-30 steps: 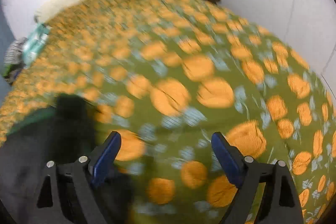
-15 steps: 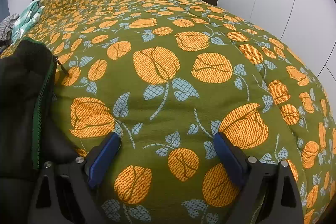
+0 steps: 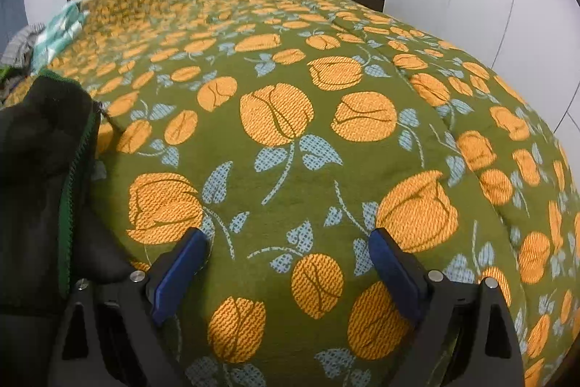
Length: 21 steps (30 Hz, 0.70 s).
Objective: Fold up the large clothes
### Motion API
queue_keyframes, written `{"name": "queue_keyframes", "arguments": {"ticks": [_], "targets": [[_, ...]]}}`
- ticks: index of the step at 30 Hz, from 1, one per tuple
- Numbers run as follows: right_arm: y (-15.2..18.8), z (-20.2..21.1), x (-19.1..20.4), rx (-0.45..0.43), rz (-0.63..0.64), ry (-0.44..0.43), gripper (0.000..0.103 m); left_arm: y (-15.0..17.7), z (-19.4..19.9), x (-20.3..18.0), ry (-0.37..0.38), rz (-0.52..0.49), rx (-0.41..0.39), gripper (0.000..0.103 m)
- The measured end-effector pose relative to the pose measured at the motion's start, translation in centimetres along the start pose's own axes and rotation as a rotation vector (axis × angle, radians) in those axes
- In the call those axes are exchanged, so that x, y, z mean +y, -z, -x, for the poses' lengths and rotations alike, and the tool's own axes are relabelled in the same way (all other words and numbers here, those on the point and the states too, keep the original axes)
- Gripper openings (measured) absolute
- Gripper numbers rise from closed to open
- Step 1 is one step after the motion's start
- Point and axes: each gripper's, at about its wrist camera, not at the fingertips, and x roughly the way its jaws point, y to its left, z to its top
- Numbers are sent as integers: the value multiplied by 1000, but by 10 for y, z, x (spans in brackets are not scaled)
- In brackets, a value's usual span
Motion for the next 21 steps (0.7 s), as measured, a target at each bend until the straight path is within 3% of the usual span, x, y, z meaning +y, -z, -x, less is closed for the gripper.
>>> {"name": "queue_keyframes", "arguments": {"ticks": [4, 7, 21], "targets": [[6, 5, -2, -32, -6, -28, 94, 4, 4, 1, -3, -10, -26, 103], [-2, -4, -1, 9, 8, -14, 98, 1, 1, -4, -27, -26, -16, 103], [-1, -4, 1, 1, 14, -4, 98, 3, 1, -1, -26, -22, -17, 103]]}}
